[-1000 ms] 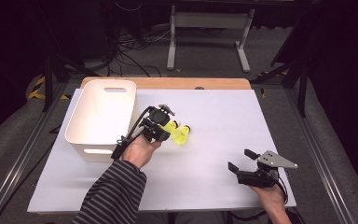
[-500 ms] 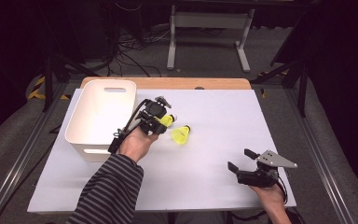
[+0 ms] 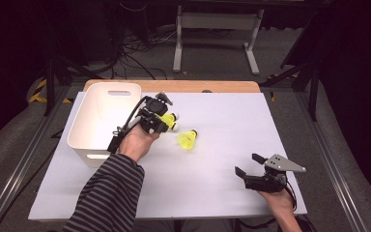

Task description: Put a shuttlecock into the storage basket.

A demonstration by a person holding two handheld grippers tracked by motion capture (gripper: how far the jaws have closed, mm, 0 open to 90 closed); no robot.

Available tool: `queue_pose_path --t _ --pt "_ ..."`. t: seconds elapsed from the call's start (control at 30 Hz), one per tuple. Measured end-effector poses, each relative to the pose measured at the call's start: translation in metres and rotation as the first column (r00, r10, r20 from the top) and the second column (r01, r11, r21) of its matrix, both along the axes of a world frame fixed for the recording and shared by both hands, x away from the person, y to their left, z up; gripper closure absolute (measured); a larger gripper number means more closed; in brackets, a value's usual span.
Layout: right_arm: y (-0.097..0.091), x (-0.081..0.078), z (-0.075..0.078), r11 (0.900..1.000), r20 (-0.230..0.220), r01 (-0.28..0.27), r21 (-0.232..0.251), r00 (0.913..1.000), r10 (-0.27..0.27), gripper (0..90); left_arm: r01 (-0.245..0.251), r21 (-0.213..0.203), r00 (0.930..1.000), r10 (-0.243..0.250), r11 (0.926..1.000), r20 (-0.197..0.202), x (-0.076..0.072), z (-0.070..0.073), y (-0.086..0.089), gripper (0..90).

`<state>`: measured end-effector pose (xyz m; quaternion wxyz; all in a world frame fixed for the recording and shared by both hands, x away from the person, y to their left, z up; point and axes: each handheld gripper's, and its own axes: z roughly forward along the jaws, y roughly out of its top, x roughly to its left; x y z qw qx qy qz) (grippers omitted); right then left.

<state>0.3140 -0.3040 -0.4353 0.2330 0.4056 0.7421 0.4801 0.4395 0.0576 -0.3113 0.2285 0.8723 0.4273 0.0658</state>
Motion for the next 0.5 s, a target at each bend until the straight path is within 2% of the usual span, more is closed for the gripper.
queue_pose_path --t 0.5 --pt "-0.001 0.001 0.0 1.0 -0.001 -0.002 0.001 1.0 0.002 14.8 -0.037 -0.006 0.999 0.037 0.9993 0.026 0.001 0.014 0.021 89.7"
